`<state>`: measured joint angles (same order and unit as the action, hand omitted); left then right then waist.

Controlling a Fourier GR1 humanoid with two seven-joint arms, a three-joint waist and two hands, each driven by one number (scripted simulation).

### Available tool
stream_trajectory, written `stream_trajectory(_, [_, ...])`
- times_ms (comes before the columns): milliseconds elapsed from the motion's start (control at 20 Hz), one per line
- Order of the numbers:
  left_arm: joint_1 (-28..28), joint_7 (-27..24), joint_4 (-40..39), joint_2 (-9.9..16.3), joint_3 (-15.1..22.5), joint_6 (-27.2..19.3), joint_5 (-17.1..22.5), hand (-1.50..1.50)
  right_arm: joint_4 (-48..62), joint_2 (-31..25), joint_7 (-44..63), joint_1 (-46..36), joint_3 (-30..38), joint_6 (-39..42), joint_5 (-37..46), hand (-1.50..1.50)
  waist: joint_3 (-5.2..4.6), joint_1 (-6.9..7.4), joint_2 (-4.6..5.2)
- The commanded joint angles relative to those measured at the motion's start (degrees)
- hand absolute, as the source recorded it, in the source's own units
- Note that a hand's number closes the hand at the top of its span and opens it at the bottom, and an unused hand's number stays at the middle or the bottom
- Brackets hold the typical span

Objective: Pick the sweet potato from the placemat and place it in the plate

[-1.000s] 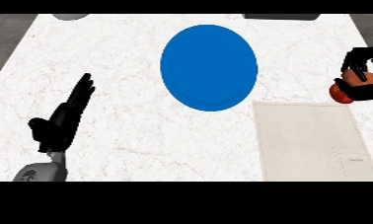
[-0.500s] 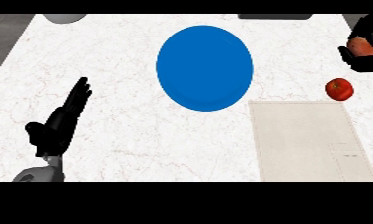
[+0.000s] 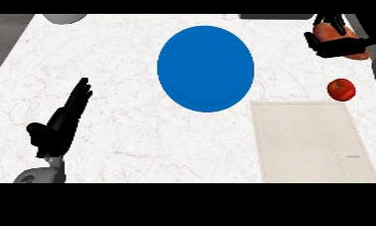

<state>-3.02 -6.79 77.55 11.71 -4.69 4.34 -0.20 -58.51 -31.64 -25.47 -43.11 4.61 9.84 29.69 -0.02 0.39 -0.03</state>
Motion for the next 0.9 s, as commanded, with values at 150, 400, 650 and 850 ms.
stream_trajectory(150, [-0.83,-0.01,-0.99,-1.69,0.57,-1.24,-1.08,0.0,-2.89,11.53,9.39,-2.68,-7.12,-0.34,3.68,1.5,-0.02,-0.03,0.0])
stream_trajectory(400, [0.35,2.67,2.41,-1.68,0.5,-0.4,-0.25,0.0,-4.41,16.09,10.35,-2.08,-8.86,-0.94,4.86,1.5,0.02,-0.01,-0.03])
stream_trajectory(650, [-1.48,0.33,0.69,0.74,-1.11,1.33,-0.27,0.0,7.26,23.05,12.59,-9.74,-10.2,-6.34,9.25,1.5,0.01,0.72,0.25])
stream_trajectory(850, [1.84,0.32,3.0,-0.66,-0.27,0.95,-0.76,0.0,11.03,26.07,12.42,-10.34,-9.73,-9.36,10.83,1.5,0.02,0.56,0.16])
